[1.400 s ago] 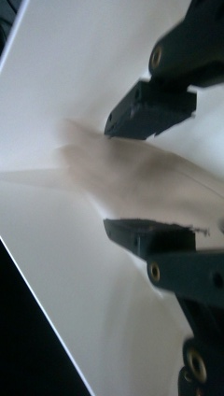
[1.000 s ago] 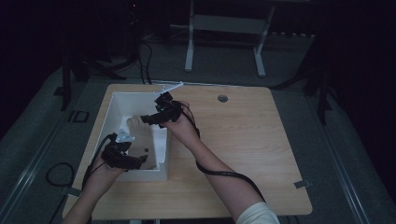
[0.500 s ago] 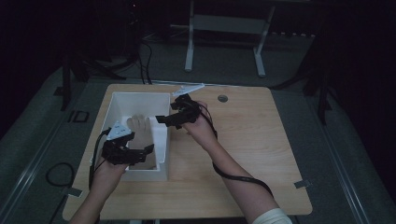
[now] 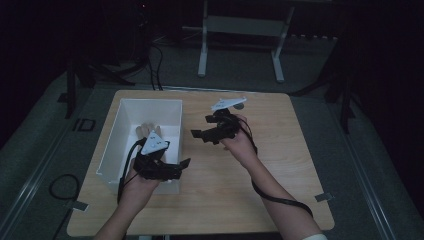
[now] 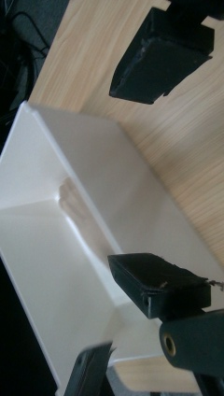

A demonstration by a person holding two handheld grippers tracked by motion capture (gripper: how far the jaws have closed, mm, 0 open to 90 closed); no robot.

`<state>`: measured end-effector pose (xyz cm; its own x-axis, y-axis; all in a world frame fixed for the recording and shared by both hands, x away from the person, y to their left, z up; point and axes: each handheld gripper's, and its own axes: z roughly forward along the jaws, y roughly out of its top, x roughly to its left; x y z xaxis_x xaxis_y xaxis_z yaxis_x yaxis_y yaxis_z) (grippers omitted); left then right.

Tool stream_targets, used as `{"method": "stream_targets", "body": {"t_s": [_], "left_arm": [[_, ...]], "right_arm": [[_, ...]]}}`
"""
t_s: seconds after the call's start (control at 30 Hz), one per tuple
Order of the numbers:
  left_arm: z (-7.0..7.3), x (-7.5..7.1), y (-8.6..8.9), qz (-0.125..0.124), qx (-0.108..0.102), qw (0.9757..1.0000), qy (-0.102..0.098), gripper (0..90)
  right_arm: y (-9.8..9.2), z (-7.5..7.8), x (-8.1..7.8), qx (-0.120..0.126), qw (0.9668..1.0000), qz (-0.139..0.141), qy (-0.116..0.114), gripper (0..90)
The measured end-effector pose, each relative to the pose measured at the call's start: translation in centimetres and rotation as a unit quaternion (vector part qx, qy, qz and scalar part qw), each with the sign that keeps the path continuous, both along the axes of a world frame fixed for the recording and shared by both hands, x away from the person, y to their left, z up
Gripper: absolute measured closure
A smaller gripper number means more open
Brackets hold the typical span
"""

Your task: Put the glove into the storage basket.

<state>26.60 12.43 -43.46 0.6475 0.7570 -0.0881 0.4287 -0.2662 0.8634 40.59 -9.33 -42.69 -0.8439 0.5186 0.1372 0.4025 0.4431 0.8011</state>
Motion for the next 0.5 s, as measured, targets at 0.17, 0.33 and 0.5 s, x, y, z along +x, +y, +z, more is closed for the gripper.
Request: {"method": "stream_targets", "body": {"t_s": [0.17,0.33,0.5], "left_arm": [[0.1,-0.4,-2.5,-0.029,-0.004,0.9996,-0.003,14.2],[-0.5,-0.5,-4.7,-0.058,0.002,0.9983,0.001,14.1],[-1.7,-0.4,-6.5,-0.08,-0.002,0.9967,0.012,14.2]], "right_arm": [[-2.5,-0.7,-0.4,0.006,0.9999,-0.012,0.0,16.7],[-4.5,-1.2,-1.1,0.004,0.9998,-0.016,-0.005,16.6],[-6.2,-2.3,-1.7,0.002,0.9998,-0.02,-0.005,16.6]]}}
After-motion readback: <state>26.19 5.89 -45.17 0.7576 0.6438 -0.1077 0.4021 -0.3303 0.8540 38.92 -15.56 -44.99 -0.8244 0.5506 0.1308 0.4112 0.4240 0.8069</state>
